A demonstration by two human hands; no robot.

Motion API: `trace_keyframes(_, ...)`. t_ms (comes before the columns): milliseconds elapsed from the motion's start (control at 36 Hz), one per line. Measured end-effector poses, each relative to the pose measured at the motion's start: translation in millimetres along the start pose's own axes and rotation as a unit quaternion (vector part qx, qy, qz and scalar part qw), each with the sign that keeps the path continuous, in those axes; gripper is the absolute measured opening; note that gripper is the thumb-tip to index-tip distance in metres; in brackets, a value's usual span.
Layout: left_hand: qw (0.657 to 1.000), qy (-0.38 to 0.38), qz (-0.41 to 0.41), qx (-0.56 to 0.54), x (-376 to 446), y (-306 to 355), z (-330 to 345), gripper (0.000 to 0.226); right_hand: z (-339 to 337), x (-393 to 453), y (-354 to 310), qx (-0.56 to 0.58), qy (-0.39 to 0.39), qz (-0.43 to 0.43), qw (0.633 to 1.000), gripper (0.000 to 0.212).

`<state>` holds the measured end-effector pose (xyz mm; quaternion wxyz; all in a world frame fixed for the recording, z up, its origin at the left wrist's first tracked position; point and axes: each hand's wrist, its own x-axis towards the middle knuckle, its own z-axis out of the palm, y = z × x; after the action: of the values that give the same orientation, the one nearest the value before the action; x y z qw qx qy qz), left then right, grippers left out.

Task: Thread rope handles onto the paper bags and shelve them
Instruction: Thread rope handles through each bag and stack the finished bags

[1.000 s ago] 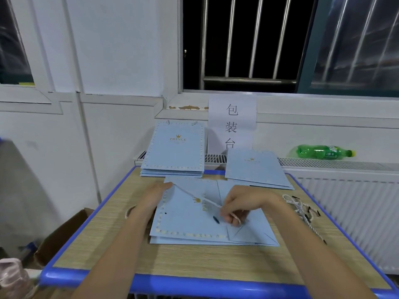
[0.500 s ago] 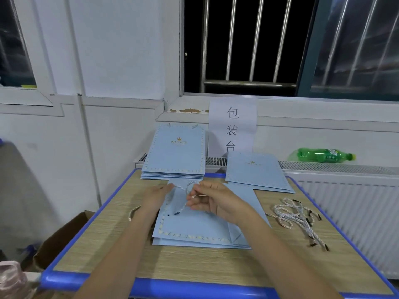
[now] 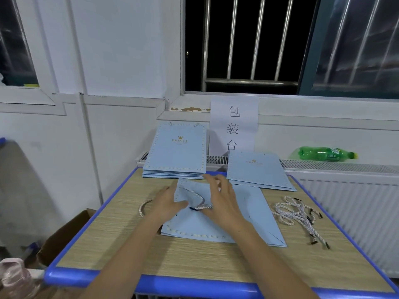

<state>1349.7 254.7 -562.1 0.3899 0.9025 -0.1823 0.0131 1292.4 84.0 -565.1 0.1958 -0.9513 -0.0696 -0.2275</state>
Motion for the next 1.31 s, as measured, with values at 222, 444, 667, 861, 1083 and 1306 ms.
trace_keyframes(222,0.999,0.024,-0.018,0.039,-6.0,-3.0,0.9,0.075,9.0,-2.1,-8.5,-0.033,-0.056,-0.127,0.990,0.032)
trace_keyframes(444,0.986,0.024,0.102,0.126,-9.0,0.6,11.3,0.026,1.8,-4.8,-7.6,0.200,-0.051,0.002,0.979,0.016)
trace_keyframes(667,0.980,-0.016,0.156,0.123,-10.4,8.9,12.3,0.016,1.5,-2.2,-2.8,0.281,-0.025,0.056,0.958,0.011)
trace_keyframes(861,0.980,0.002,0.160,0.118,-10.5,7.3,12.8,0.010,1.1,-0.5,1.8,0.273,0.042,0.112,0.955,0.028)
trace_keyframes(1083,0.977,0.020,0.164,0.134,-12.0,12.0,11.4,0.007,-0.5,-8.6,-9.4,0.064,-0.001,-0.086,0.994,0.034)
trace_keyframes(1306,0.980,0.047,0.168,0.095,-11.7,9.3,7.5,0.018,-3.5,-11.9,-9.5,0.133,-0.045,-0.051,0.989,0.033)
